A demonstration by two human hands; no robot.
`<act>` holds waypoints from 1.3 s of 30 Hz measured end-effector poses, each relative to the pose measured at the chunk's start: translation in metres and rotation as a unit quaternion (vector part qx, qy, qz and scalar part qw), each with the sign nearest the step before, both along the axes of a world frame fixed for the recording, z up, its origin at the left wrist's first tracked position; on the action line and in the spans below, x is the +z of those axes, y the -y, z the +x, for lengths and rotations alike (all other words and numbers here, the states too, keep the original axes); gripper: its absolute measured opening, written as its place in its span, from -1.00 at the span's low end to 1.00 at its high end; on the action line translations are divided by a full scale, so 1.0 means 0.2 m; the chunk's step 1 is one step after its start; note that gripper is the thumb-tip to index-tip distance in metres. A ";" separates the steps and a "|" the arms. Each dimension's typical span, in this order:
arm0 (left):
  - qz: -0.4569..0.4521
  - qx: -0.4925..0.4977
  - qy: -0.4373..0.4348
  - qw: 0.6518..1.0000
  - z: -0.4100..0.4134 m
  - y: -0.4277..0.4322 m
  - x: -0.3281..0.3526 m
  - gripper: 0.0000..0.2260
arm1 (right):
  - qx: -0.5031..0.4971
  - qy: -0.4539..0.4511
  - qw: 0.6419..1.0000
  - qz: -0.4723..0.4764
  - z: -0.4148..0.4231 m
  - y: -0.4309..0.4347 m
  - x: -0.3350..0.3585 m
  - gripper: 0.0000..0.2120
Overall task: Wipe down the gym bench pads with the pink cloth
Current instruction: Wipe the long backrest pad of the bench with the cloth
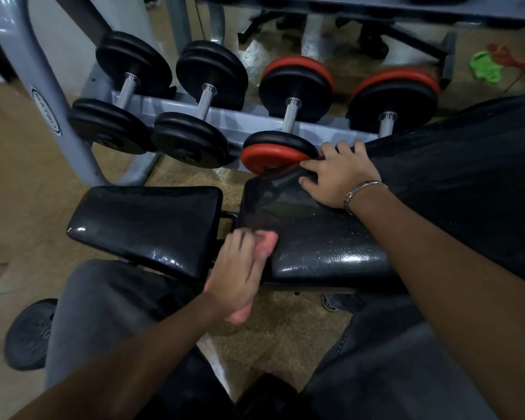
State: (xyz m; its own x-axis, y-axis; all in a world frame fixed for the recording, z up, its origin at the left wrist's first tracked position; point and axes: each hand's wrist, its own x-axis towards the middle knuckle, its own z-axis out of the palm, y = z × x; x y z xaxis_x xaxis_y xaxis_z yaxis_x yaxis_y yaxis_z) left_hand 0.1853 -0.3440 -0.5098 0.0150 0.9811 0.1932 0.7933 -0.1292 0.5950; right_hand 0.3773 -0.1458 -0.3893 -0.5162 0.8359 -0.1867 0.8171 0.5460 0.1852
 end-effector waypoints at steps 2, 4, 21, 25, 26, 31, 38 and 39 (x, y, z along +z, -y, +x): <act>-0.002 -0.033 -0.012 0.999 -0.09 0.03 -0.04 -0.70 | -0.001 -0.001 1.000 -0.004 0.00 0.00 0.00 -0.44; -0.048 0.060 0.017 0.997 -0.11 -0.07 -0.03 -0.73 | 0.000 -0.002 1.000 -0.003 0.00 0.00 0.00 -0.44; -0.094 0.150 0.059 0.982 0.16 0.01 0.12 -0.86 | -0.003 0.009 1.000 -0.004 0.00 -0.01 -0.01 -0.42; -0.100 0.165 0.055 0.980 0.08 -0.10 0.09 -0.80 | -0.004 0.009 1.000 -0.002 -0.01 0.00 0.00 -0.42; -0.117 0.189 0.063 0.973 0.09 -0.15 0.10 -0.78 | -0.005 0.010 1.000 0.000 0.00 0.00 0.00 -0.43; -0.004 0.018 -0.002 1.000 0.10 0.03 0.06 -0.72 | -0.009 0.014 1.000 -0.004 -0.01 0.00 -0.01 -0.43; -0.010 0.063 -0.018 0.998 0.08 -0.09 0.06 -0.73 | -0.010 0.017 1.000 0.002 -0.01 0.01 0.00 -0.44; 0.017 -0.013 -0.048 0.999 0.09 -0.03 0.04 -0.71 | -0.011 0.016 1.000 0.001 -0.01 0.01 0.00 -0.44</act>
State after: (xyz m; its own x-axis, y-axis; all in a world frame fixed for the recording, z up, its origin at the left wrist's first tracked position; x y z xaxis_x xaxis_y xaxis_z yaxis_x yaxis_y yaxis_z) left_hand 0.2026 -0.3378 -0.5021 0.0599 0.9730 0.2230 0.8426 -0.1691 0.5114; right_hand 0.3747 -0.1473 -0.3891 -0.4922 0.8470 -0.2010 0.8219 0.5282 0.2130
